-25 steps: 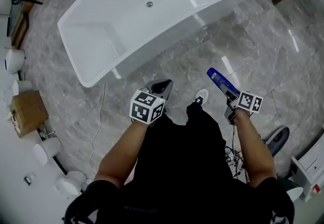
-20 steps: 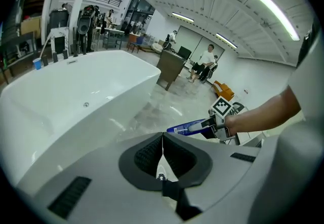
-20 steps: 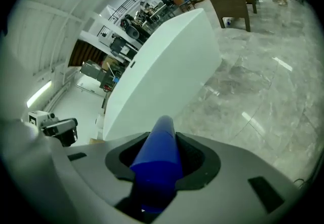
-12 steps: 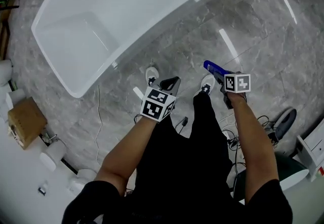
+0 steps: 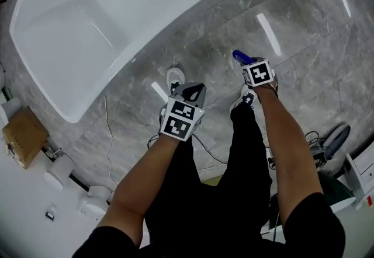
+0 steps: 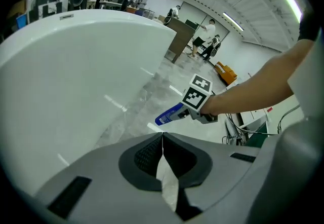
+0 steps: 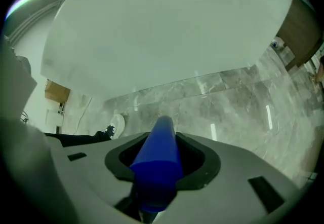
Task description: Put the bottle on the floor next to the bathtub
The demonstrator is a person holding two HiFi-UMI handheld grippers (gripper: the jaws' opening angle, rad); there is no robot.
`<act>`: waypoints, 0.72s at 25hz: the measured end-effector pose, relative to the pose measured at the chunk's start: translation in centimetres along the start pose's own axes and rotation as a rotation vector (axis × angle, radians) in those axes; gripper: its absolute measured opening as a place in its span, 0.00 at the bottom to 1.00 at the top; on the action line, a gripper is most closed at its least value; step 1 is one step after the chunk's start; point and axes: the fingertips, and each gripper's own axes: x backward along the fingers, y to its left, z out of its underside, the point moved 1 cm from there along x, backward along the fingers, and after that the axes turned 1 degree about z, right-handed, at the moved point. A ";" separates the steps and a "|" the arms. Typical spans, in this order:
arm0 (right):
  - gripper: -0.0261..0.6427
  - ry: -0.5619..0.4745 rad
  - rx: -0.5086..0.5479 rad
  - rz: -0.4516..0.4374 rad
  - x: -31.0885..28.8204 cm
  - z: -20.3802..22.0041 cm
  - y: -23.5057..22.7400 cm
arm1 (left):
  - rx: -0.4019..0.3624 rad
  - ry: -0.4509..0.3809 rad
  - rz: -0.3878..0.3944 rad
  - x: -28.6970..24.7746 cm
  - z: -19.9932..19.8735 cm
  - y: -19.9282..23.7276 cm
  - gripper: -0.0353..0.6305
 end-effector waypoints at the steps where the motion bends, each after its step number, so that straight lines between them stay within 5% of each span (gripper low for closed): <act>1: 0.30 0.008 0.018 0.008 -1.4 -0.3 -0.2 | 0.000 0.002 0.001 -0.8 0.4 0.4 0.08; 13: 0.30 0.058 0.321 0.101 -15.5 -6.7 -1.6 | 0.052 0.073 0.001 -9.9 3.9 6.2 0.08; 18: 0.30 0.106 0.577 0.175 -19.1 -8.1 -2.2 | -0.034 0.103 0.023 -11.2 5.0 6.2 0.08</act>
